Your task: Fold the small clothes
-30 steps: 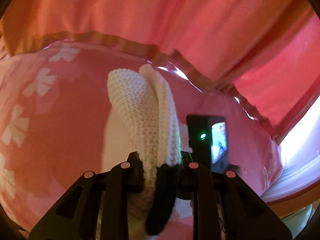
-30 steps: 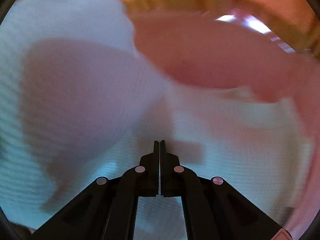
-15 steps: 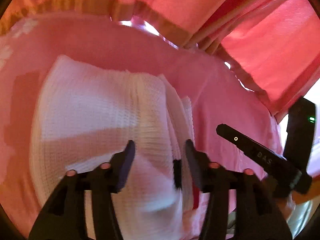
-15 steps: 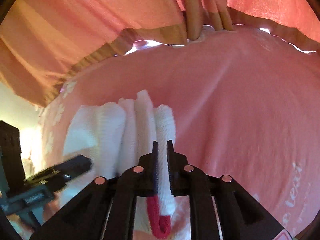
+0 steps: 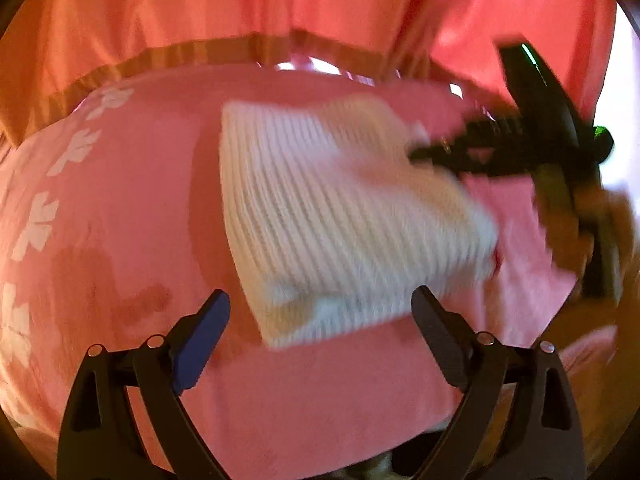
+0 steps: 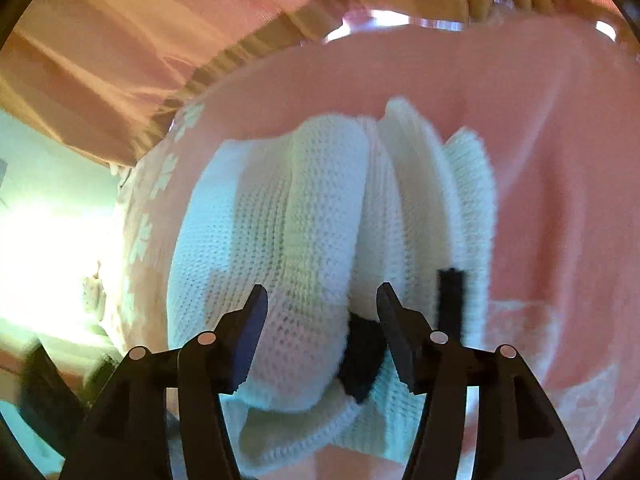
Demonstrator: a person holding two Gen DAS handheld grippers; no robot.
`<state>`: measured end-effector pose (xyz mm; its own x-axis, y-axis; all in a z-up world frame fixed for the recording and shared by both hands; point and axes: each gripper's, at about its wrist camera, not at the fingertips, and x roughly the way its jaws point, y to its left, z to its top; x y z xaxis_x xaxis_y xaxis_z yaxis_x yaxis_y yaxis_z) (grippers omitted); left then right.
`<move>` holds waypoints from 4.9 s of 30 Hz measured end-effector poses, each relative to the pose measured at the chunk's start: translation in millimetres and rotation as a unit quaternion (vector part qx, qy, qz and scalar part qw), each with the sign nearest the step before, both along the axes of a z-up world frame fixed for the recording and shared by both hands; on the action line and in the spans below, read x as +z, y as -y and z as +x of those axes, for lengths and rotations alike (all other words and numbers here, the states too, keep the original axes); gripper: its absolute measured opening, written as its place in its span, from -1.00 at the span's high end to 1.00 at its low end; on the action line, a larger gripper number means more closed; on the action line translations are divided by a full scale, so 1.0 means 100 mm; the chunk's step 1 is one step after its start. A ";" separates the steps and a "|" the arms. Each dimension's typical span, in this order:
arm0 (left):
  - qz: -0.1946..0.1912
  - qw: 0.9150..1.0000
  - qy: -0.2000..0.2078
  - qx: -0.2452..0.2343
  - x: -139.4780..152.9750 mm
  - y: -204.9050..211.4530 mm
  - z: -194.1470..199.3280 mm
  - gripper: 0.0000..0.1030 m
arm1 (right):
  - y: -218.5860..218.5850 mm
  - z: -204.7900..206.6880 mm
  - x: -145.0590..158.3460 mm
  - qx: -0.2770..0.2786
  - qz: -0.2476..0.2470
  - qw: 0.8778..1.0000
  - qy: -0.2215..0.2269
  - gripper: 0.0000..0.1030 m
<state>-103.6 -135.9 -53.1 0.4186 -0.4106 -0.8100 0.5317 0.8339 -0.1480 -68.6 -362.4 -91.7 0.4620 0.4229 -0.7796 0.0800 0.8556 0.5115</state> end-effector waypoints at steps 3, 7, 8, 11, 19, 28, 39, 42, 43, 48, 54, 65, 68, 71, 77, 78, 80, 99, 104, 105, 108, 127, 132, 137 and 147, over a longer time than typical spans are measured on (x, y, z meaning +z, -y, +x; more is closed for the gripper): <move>0.014 1.000 0.009 -0.011 -0.18 0.10 -0.04 -0.72 | -0.07 0.11 -0.13 0.000 0.004 1.000 -0.013 0.71; 0.031 0.999 -0.010 0.002 -0.35 0.12 0.14 0.48 | -0.11 0.05 0.17 -0.005 -0.023 0.999 0.042 0.78; 0.014 1.000 -0.023 0.005 -0.33 0.07 0.19 0.52 | -0.07 -0.03 0.35 -0.008 -0.021 0.997 0.068 0.78; -0.018 0.999 -0.048 0.005 -0.27 -0.02 0.28 0.54 | 0.12 -0.23 0.62 -0.016 -0.064 0.993 0.100 0.77; -0.011 0.999 -0.019 -0.024 -0.29 0.09 0.19 0.30 | 0.21 -0.27 0.16 -0.019 -0.090 0.995 0.034 0.34; -0.025 0.999 -0.032 -0.006 -0.29 -0.09 0.12 -0.31 | -0.19 -1.04 -0.23 0.022 -0.011 1.000 0.015 -0.09; 0.005 0.999 -0.041 0.009 -0.37 -0.08 0.13 -0.33 | -0.13 -1.25 0.28 -0.036 -0.102 0.991 0.082 0.75; 0.015 0.998 -0.055 0.012 -0.45 -0.07 0.17 -0.33 | -0.06 -1.10 -0.36 -0.036 -0.135 0.990 -0.032 0.72; 0.020 0.998 -0.057 0.010 -0.46 -0.05 0.16 -0.33 | -0.08 -1.10 -0.40 -0.032 -0.131 0.990 -0.041 0.69; 0.010 0.999 -0.036 0.009 -0.18 -0.08 0.08 -0.37 | 0.00 -1.29 0.18 -0.052 -0.133 0.989 0.027 0.38; -0.032 0.999 0.013 -0.012 0.51 0.13 0.19 -0.56 | 0.14 -1.01 0.70 -0.062 -0.170 0.980 0.086 0.60; 0.041 0.999 -0.003 0.003 -0.11 0.66 1.02 -0.69 | 0.17 0.25 -0.02 -0.038 -0.195 0.980 0.010 0.90; 0.005 0.999 -0.044 0.012 -0.30 0.56 1.11 -0.73 | 0.26 0.30 -0.04 -0.042 -0.176 0.983 0.003 0.90; 0.008 0.999 -0.048 0.008 -0.29 0.57 1.14 -0.73 | 0.25 0.25 0.24 -0.057 -0.158 0.985 0.044 0.86; 0.013 0.999 -0.045 0.009 -0.29 0.61 1.18 -0.73 | 0.17 0.64 0.06 -0.046 -0.196 0.980 0.012 0.93; 0.011 0.999 -0.046 0.008 -0.30 0.62 1.18 -0.73 | 0.17 0.71 -0.03 -0.044 -0.195 0.980 0.003 0.97; 0.010 0.999 -0.048 0.010 -0.29 0.61 1.19 -0.73 | 0.20 0.75 0.02 -0.055 -0.184 0.981 0.010 0.97; -0.022 0.991 -0.003 0.130 0.28 -0.34 1.42 -0.70 | -0.84 0.65 0.29 0.058 -0.166 0.982 0.069 0.79; -0.019 0.992 -0.006 0.126 0.27 -0.34 1.44 -0.71 | -1.15 0.86 0.06 0.075 -0.221 0.970 0.066 0.82; -0.019 0.992 -0.009 0.125 0.26 -0.34 1.43 -0.71 | -1.09 0.86 0.13 0.070 -0.206 0.974 0.063 0.82; -0.030 0.993 -0.015 0.111 0.25 -0.33 1.41 -0.71 | -0.82 0.69 0.43 0.035 -0.180 0.980 0.081 0.76; -0.125 0.976 -0.173 0.047 -0.73 0.28 1.26 -0.91 | 0.57 -0.08 -0.53 -0.067 0.021 0.997 -0.035 -0.50; -0.119 0.982 -0.145 0.025 -0.74 0.37 1.22 -0.86 | 0.56 -0.05 -0.50 -0.056 0.030 0.998 -0.019 0.03; -0.133 0.980 -0.146 0.004 -0.59 0.34 1.22 0.06 | 0.44 -0.13 -0.24 -0.058 0.010 0.998 0.007 0.34; -0.140 0.986 -0.083 -0.029 0.24 -0.01 0.85 0.16 | 0.05 -0.76 0.84 -0.076 -0.019 0.985 0.155 0.36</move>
